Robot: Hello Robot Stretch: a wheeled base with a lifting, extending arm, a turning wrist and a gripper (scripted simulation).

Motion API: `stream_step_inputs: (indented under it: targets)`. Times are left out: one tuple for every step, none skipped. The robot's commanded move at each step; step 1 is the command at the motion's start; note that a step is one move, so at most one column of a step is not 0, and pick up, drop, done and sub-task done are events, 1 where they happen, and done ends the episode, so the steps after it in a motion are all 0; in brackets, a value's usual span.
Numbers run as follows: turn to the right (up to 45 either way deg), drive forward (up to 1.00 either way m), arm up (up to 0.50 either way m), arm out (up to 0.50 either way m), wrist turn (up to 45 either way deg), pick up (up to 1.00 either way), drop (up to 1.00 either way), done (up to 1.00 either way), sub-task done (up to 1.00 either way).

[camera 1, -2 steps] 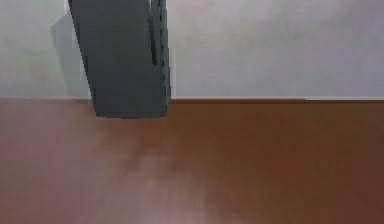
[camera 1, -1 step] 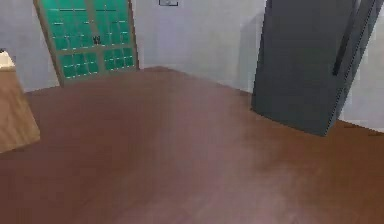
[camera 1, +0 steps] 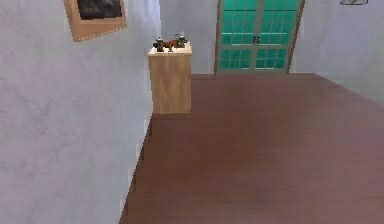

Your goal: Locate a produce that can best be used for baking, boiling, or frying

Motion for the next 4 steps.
stream_step_inputs:
  targets:
    - [0.0, 1.00, 0.00, 0.00, 0.0, 0.00, 0.00, 0.00, 0.00]
    - [0.0, 1.00, 0.00, 0.00, 0.0, 0.00, 0.00, 0.00, 0.00]
    - [-6.0, 0.00, 0.00, 0.00, 0.0, 0.00, 0.00, 0.00, 0.00]
    - [0.0, 0.35, 0.00, 0.00, 0.0, 0.00, 0.00, 0.00, 0.00]
